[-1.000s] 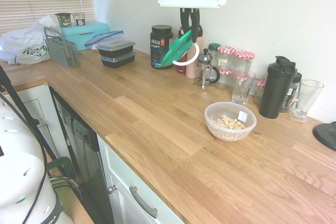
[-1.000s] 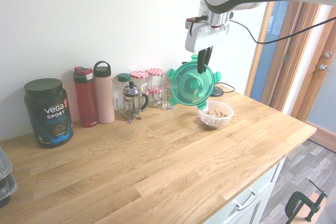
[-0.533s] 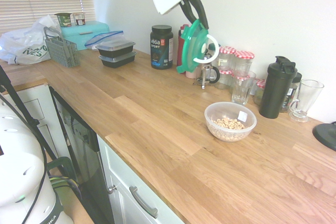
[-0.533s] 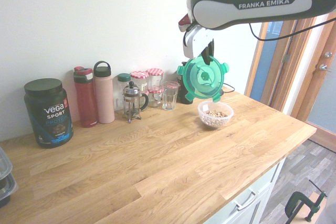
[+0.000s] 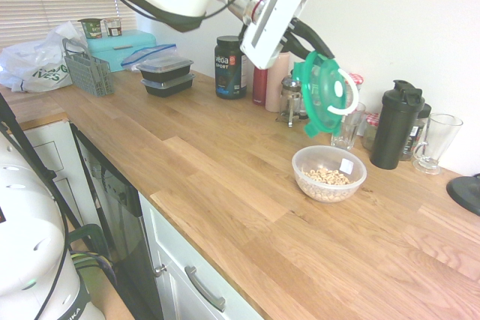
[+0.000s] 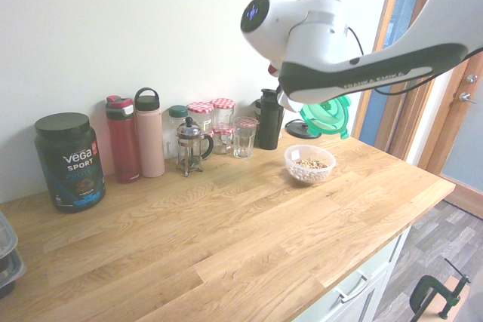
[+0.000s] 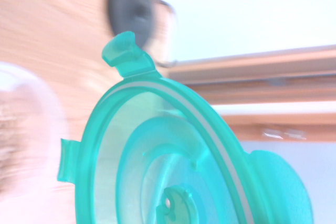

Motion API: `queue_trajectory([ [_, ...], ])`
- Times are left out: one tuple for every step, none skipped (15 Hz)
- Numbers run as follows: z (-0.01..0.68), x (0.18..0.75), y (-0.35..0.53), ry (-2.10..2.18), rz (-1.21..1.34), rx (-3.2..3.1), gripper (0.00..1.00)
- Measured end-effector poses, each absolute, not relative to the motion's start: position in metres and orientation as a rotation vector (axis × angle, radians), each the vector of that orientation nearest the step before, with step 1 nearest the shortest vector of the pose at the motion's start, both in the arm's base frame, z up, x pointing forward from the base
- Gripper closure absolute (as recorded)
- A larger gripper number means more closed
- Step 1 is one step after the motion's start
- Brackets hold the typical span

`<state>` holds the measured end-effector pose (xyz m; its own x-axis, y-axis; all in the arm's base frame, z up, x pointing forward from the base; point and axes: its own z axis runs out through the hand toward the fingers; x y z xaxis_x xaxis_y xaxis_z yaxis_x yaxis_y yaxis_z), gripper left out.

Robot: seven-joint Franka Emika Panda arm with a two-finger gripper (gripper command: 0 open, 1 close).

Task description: Cover the lid of food container

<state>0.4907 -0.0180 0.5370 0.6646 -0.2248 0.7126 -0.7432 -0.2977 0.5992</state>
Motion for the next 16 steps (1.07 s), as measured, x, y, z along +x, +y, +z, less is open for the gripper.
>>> queue_trajectory([
  [0.524, 0.497, -0.023, -0.761, 0.635, 1.775, 1.0],
  [0.511, 0.503, -0.027, -0.755, 0.638, 1.705, 1.0],
  [0.496, 0.507, -0.028, -0.754, 0.638, 1.635, 1.0],
  [0.483, 0.51, -0.029, -0.755, 0.629, 1.563, 1.0],
  [0.471, 0.511, -0.027, -0.757, 0.614, 1.513, 1.0],
  [0.462, 0.515, -0.025, -0.757, 0.597, 1.491, 1.0],
  [0.455, 0.519, -0.023, -0.753, 0.588, 1.486, 1.0],
  [0.448, 0.523, -0.021, -0.748, 0.582, 1.488, 1.0],
  [0.442, 0.526, -0.02, -0.744, 0.579, 1.491, 1.0],
  [0.438, 0.529, -0.018, -0.741, 0.579, 1.494, 1.0],
  [0.433, 0.532, -0.016, -0.739, 0.582, 1.495, 1.0],
  [0.429, 0.534, -0.015, -0.737, 0.581, 1.497, 1.0],
  [0.424, 0.536, -0.016, -0.736, 0.576, 1.496, 1.0],
  [0.417, 0.538, -0.017, -0.735, 0.572, 1.496, 1.0],
  [0.411, 0.54, -0.019, -0.735, 0.566, 1.494, 1.0],
  [0.406, 0.541, -0.021, -0.733, 0.56, 1.492, 1.0],
])
